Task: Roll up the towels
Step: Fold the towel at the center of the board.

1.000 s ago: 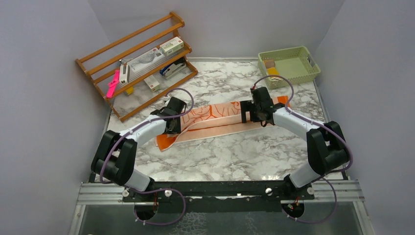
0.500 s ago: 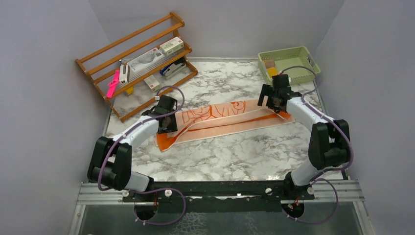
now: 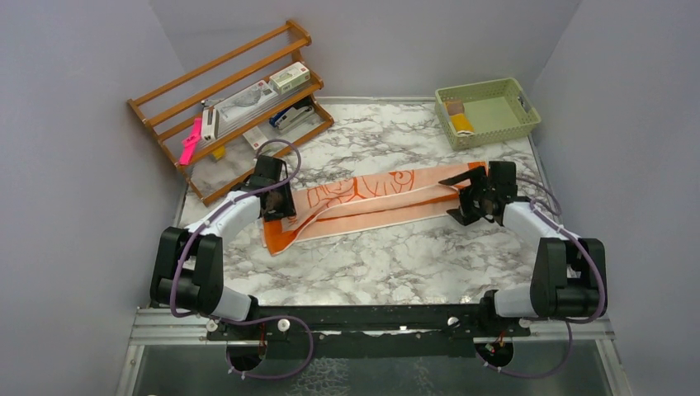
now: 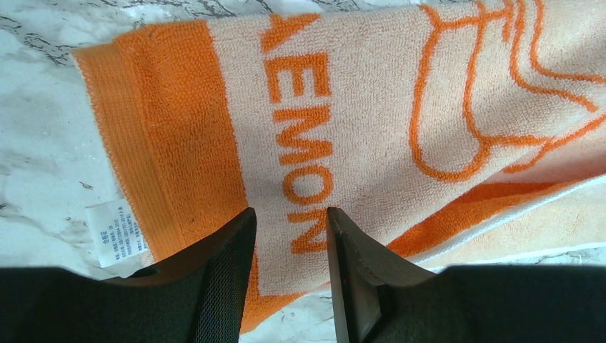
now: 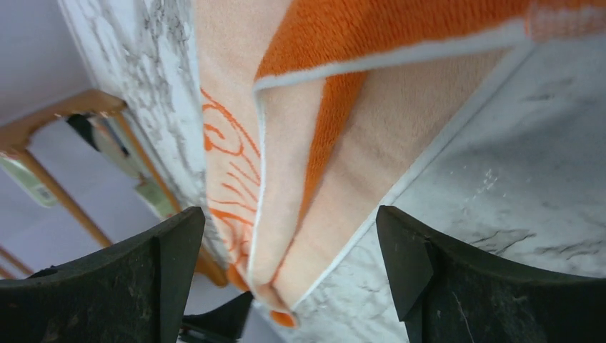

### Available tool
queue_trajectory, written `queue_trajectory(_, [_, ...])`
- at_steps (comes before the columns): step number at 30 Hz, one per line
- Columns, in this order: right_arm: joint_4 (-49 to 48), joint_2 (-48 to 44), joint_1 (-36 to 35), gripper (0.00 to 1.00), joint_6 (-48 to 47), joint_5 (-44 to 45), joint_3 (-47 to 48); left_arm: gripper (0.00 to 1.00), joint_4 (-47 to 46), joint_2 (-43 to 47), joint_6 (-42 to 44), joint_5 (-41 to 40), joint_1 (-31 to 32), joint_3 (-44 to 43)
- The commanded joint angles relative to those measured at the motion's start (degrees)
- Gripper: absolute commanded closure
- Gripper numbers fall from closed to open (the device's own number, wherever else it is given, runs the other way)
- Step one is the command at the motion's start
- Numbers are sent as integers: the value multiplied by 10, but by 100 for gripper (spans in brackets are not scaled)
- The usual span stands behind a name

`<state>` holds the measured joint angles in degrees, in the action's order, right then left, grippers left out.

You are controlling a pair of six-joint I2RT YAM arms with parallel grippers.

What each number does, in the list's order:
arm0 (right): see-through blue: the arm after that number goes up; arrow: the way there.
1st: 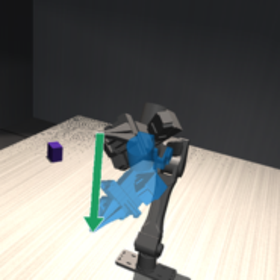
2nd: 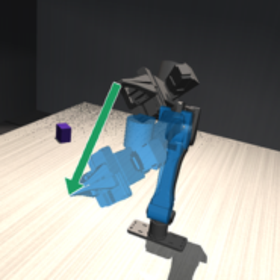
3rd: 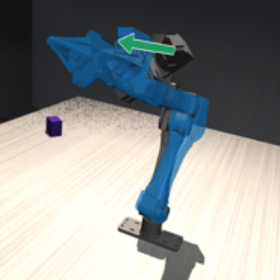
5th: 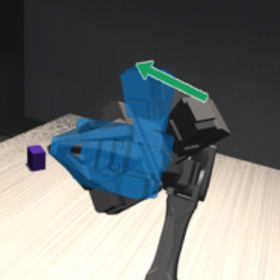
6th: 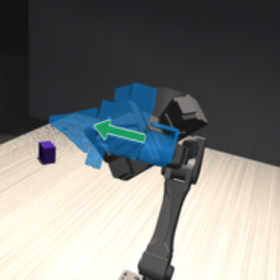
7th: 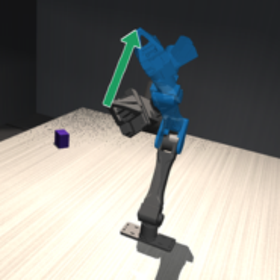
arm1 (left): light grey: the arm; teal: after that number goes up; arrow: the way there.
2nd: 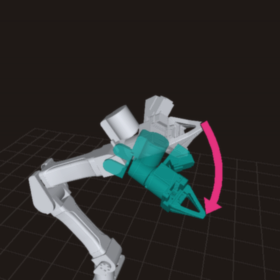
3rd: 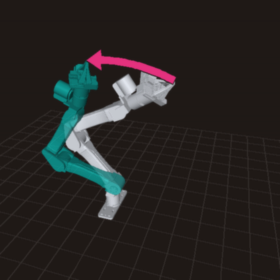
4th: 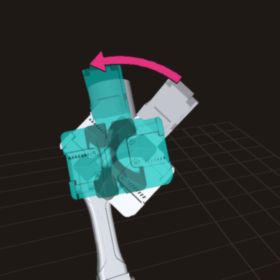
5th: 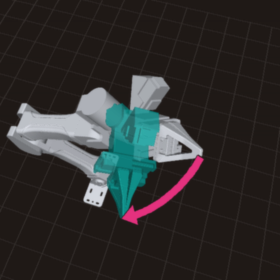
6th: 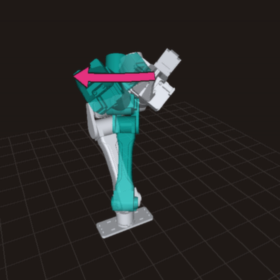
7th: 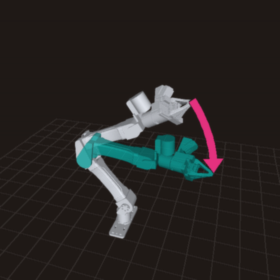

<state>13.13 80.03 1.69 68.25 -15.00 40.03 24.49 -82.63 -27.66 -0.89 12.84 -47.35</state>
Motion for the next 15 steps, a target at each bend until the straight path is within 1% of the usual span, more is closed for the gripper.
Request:
queue_trajectory(1, [-50,-38,2,9,197,-34,-28,56,-19,3,9,30,-11,1])
queue_trajectory(3, [-28,-53,2,11,218,-5,-32,56,-21,2,9,36,-11,0])
queue_trajectory(7, [-12,-82,7,20,244,61,-51,56,-21,1,11,40,-14,-2])
queue_trajectory(9, [-13,-76,15,23,247,65,-54,56,-22,2,12,42,-17,2])
queue_trajectory(12, [-16,-53,28,24,244,57,-50,56,-24,0,13,52,-21,4])
queue_trajectory(15, [-32,-42,42,25,246,67,-51,56,-24,0,14,53,-23,3])
